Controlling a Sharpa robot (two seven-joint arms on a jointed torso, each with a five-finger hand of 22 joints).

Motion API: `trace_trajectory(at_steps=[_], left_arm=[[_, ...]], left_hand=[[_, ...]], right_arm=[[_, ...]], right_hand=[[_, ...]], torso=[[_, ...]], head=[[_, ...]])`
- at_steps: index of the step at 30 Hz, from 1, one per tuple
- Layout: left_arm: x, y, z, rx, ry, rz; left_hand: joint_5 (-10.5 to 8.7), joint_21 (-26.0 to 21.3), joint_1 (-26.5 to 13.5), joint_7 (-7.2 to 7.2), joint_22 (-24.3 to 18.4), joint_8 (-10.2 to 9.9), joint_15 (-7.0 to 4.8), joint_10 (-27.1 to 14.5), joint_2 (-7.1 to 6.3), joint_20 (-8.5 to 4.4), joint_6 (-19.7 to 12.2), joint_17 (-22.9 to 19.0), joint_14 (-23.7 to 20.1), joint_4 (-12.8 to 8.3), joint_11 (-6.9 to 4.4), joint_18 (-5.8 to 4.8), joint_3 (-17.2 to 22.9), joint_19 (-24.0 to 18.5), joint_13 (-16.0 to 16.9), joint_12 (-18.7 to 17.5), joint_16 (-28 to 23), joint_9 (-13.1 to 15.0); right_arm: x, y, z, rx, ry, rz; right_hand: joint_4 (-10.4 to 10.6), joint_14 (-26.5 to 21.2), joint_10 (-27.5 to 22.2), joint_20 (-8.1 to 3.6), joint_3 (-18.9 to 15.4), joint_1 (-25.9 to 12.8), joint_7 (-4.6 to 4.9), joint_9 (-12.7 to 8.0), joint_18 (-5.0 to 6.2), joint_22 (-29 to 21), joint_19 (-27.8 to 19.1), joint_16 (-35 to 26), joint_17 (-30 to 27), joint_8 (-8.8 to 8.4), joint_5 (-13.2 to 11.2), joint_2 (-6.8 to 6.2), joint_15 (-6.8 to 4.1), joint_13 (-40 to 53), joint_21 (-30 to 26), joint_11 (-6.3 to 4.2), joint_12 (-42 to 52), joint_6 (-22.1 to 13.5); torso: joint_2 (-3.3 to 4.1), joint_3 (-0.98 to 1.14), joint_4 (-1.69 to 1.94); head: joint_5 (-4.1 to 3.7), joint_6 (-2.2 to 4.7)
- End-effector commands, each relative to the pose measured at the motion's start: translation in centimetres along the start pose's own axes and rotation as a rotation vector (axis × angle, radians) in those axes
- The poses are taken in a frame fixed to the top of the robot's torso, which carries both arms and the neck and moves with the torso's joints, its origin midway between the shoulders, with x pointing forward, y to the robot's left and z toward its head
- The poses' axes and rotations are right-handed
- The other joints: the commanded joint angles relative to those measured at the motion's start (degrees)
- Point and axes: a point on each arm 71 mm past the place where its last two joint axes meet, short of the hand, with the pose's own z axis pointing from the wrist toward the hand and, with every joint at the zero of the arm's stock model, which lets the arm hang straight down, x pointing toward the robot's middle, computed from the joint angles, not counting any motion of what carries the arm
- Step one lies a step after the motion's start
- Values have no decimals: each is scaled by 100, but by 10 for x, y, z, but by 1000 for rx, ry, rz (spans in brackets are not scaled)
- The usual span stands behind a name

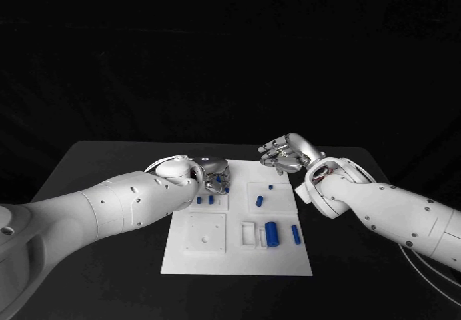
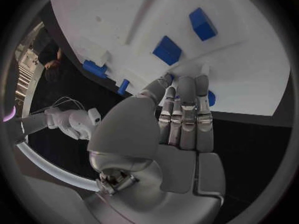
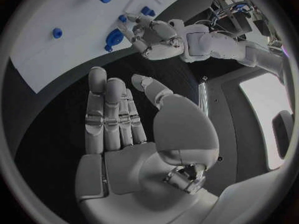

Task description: Assemble the parts on the task board

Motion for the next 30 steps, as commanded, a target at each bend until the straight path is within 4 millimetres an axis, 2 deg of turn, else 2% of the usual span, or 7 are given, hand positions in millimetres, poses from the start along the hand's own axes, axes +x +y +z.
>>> trace_trajectory(at_steps=[1,12,18,21,22,30], left_arm=[[6,-2,1,7,21,-11],[10,-5,2,15,34,-19],[12,-6,2,17,57,-20],[12,-5,2,15,59,-24],[12,-5,2,13,57,-26],[12,-3,2,3,60,-29]], left_hand=[[22,57,10,-7,112,-15,6,-10,-9,36,-61,-8,22,59,18,112,60,-8,-5,1,35,-8],[-34,70,14,-59,102,-19,-16,14,-157,15,-152,-9,49,101,0,86,28,15,-5,1,55,-10],[-45,67,86,-70,108,-12,-47,10,-243,-11,-144,3,53,20,-16,67,-13,31,-5,1,85,-7],[-53,80,84,-6,110,-16,-60,39,-209,-30,-67,9,46,-3,-31,45,-17,23,-5,0,101,-8],[-50,86,104,77,114,12,-68,156,-161,-35,58,10,47,-6,-58,46,7,18,-5,3,104,-1],[-40,305,196,100,129,-12,-74,605,25,-56,490,37,129,-116,-128,75,40,-1,-5,-1,181,-3]], right_arm=[[1,2,0,-12,5,1],[1,3,0,-13,8,2],[1,3,0,-13,8,2],[1,3,0,-14,8,2],[1,3,0,-14,8,2],[2,4,0,-18,9,3]], right_hand=[[23,17,-42,55,-6,-24,21,0,212,5,178,14,-5,-7,39,-36,4,-6,-34,-11,-33,16],[24,7,-38,55,1,-7,20,-1,212,10,175,26,-28,-7,40,-37,3,-6,-37,-12,-32,21],[24,7,-38,55,1,-7,20,-1,212,10,175,26,-28,-7,40,-37,3,-6,-37,-12,-32,21],[24,7,-38,55,1,-7,20,-1,212,10,175,26,-28,-7,40,-37,3,-6,-37,-12,-32,21],[24,7,-38,55,1,-7,20,-1,212,10,175,26,-28,-7,40,-37,3,-6,-37,-12,-32,21],[25,-4,-39,56,5,1,20,-1,212,19,170,40,-51,-8,40,-40,4,-6,-41,-11,-32,20]], torso=[[4,3,4],[1,4,11],[5,0,11],[4,-1,10],[3,-1,7],[-3,0,11]], head=[[-27,0],[-49,-22],[-54,-31],[-58,-34],[-61,-33],[-64,-40]])
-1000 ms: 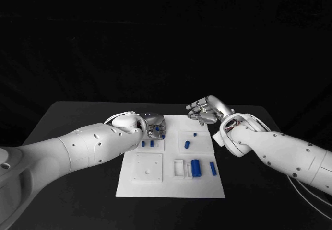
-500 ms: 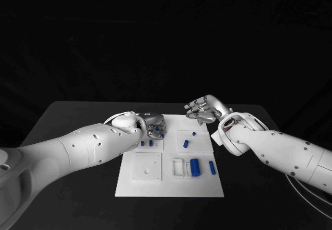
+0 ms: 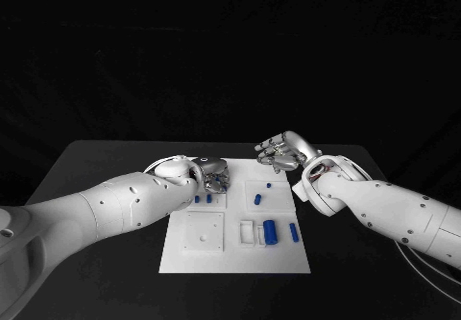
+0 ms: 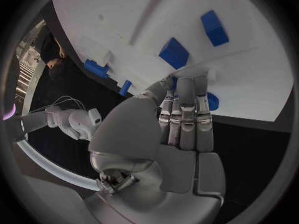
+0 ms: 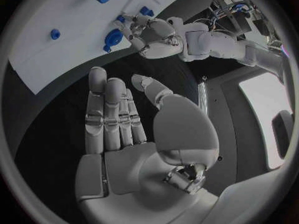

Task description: Assemble the parts on the task board

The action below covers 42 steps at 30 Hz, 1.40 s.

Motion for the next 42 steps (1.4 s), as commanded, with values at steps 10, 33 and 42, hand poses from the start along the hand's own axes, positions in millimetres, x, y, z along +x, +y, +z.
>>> trace_trajectory(at_steps=[10,33,42], left_arm=[[7,3,0,-16,34,-8],[-15,10,-19,-3,-119,-256],[-25,24,-32,-30,-134,-390]], left_hand=[[-29,443,45,-7,141,1,6,284,253,-18,248,31,151,-238,-44,145,-198,-115,13,42,96,11],[41,680,-24,7,123,-4,-2,280,329,-40,216,37,238,-392,-25,162,-262,-131,13,44,36,8],[52,680,-39,1,122,1,-6,305,347,-39,236,46,262,-380,-34,168,-250,-113,14,45,49,12]], right_arm=[[1,3,0,-17,7,1],[0,0,0,-12,2,-3],[-1,-1,0,-8,2,-4]], right_hand=[[25,-4,-40,56,5,1,29,-1,212,5,170,18,-4,-8,18,-40,4,-7,-20,-10,-33,13],[41,-11,-30,55,11,-12,27,-1,210,21,170,38,-34,-8,26,-37,3,-7,-29,-13,-33,25],[48,-11,-35,56,3,-22,27,-2,209,18,170,40,-38,-9,29,-43,4,-7,-34,-12,-33,16]], torso=[[-3,0,-3],[-26,-13,34],[-24,-27,45]], head=[[13,14],[28,95],[81,108]])
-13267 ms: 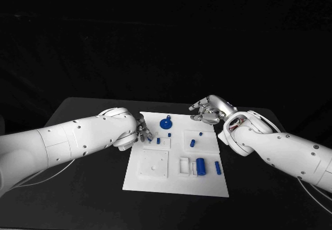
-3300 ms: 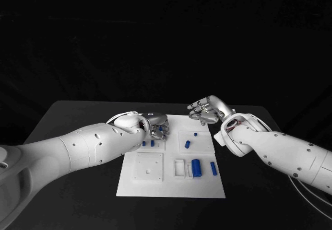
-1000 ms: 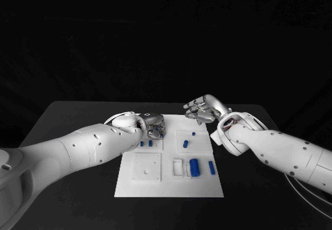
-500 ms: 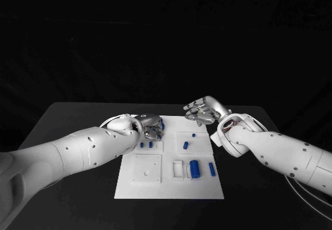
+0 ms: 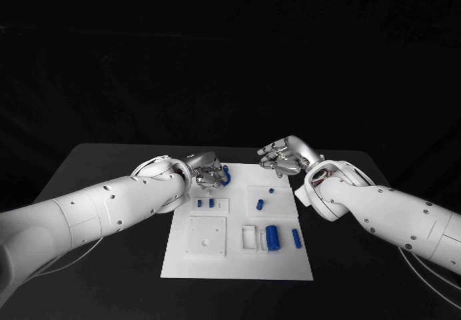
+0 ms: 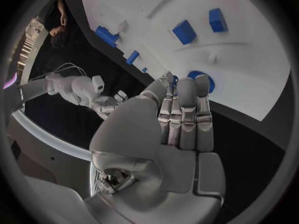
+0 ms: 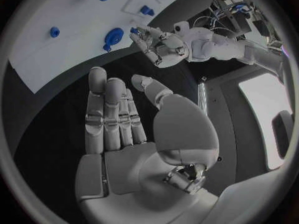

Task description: Assemble the parts on the task board

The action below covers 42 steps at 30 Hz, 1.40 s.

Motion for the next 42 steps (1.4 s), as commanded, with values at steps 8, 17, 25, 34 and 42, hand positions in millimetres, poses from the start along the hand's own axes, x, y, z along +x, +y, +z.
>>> trace_trajectory(at_steps=[8,17,25,34,42], left_arm=[[-7,15,-9,-44,20,-72],[-8,23,-12,-52,50,20],[-10,27,-11,-70,31,130],[-7,30,-8,-70,37,171],[-3,29,-6,-68,59,158]], left_hand=[[16,10,-41,-13,123,28,3,-6,11,1,4,6,32,-19,-31,50,21,-26,5,31,8,-4],[-14,-46,-26,-21,115,27,1,-7,8,-1,18,13,33,47,-36,32,-59,-8,5,31,2,-4],[23,-45,19,-18,123,26,-2,-11,-3,-8,13,19,42,40,-33,39,-63,12,5,30,6,-5],[28,-24,37,-14,129,28,0,-10,-9,-5,7,24,49,34,-31,49,-44,8,5,31,9,-4],[22,-14,24,-18,124,28,-2,2,-9,-4,20,33,49,47,-35,47,-43,3,5,31,20,-4]], right_arm=[[-1,-1,0,-7,6,-4],[-1,0,-1,-6,7,-4],[-1,0,-1,-8,8,-3],[0,2,0,-11,9,-1],[1,2,0,-12,10,0]], right_hand=[[32,-11,-36,56,-13,-22,18,-2,209,2,170,19,-9,-9,29,-43,4,-7,-34,-11,-33,3],[32,-11,-36,56,-13,-22,18,-2,209,2,170,19,-9,-9,29,-43,4,-7,-34,-11,-33,3],[33,-10,-38,55,-21,-8,19,-2,210,-2,178,29,-25,-8,33,-44,4,-7,-43,-11,-33,4],[33,-10,-38,55,-21,-8,19,-2,210,-2,178,29,-25,-8,33,-44,4,-7,-43,-11,-33,4],[33,-10,-38,55,-21,-8,19,-2,210,-2,178,29,-25,-8,33,-44,4,-7,-43,-11,-33,4]], torso=[[11,-9,4],[12,-1,-9],[12,1,-15],[16,-4,-19],[11,0,-12]], head=[[70,-11],[97,-20],[109,-24],[100,-22],[87,-43]])
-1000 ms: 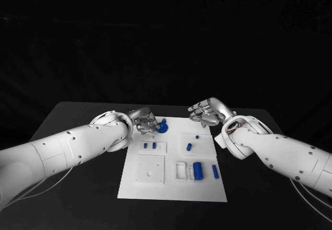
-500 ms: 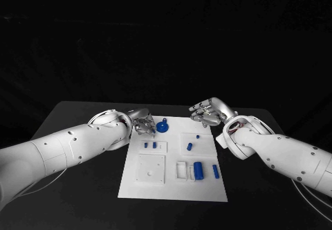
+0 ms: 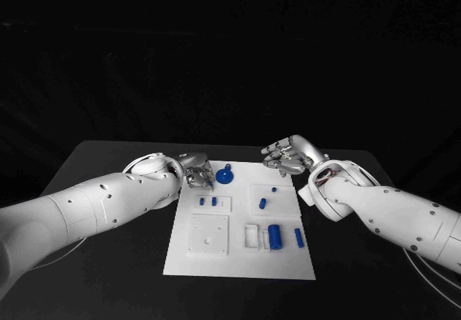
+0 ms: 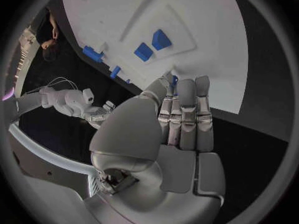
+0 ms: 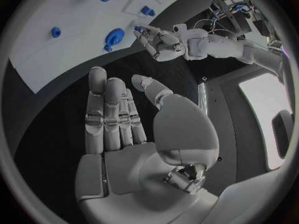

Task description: Assemble the parts on the task board

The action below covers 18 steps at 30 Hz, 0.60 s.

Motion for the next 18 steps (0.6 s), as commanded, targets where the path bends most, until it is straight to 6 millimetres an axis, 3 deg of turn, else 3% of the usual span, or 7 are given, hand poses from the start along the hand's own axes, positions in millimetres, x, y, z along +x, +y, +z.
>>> trace_trajectory(at_steps=[1,18], left_arm=[[2,-3,1,13,19,4],[4,1,-2,4,41,-11]], left_hand=[[23,8,25,-18,126,33,-10,5,-7,-5,20,4,16,-1,-33,85,6,2,5,18,20,5],[19,12,45,-19,128,32,-14,20,10,-11,34,1,13,-6,-37,82,12,-2,5,18,6,5]], right_arm=[[1,2,0,-12,9,0],[2,2,1,-12,10,0]], right_hand=[[17,-10,-47,55,-4,-8,37,-2,210,1,177,29,-3,-8,33,-44,4,-8,-20,-2,-33,6],[10,-13,-47,55,1,-2,37,-2,211,7,177,38,-13,-8,32,-43,3,-8,-21,-1,-32,6]], torso=[[-4,1,5],[-7,-3,11]], head=[[-7,-14],[-14,-19]])
